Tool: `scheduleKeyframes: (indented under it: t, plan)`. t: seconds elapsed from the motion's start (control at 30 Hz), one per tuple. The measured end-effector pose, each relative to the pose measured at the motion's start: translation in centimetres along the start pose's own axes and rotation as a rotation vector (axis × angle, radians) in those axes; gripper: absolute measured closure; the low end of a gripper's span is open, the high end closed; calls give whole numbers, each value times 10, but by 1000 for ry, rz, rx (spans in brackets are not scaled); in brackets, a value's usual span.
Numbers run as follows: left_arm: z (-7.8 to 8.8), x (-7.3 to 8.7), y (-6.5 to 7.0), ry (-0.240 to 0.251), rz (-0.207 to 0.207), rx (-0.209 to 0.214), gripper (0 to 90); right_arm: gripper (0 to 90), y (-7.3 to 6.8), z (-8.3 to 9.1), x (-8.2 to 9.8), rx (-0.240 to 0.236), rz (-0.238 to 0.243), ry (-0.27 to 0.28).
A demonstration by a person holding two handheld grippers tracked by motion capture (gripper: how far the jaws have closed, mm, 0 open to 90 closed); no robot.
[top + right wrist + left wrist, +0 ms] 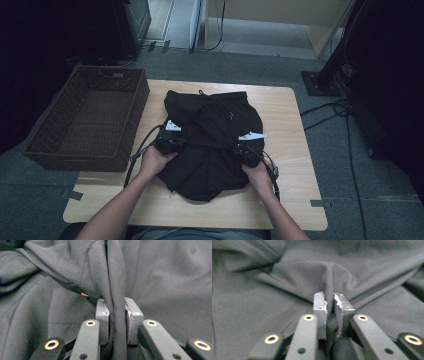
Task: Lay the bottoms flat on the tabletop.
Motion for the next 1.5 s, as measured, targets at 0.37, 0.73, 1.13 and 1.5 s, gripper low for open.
scheduleKeyframes:
  t: [0.37,0.73,1.13,1.5]
  plan:
    - [31,48,38,-78,69,174,785,625,-28,24,19,-135,27,8]
    - [63,15,22,61,87,130,639,631,13,37,4,-79,-73,98]
    - [22,3,9,14,111,101,604,649,30,36,10,-9,-68,63]
    - [-4,-11,-5,38,153,59,635,610,46,4,1,141,-42,58]
Point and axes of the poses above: each handheld gripper's, and its own axes: z roughly backward along the jaws, x roughly out of its underside, y roughly to its right, the point moved 9 cm from there along -z, roughly forward along the jaws, and after that the axes turned 12 degrees about -y, right-handed, at the moved point
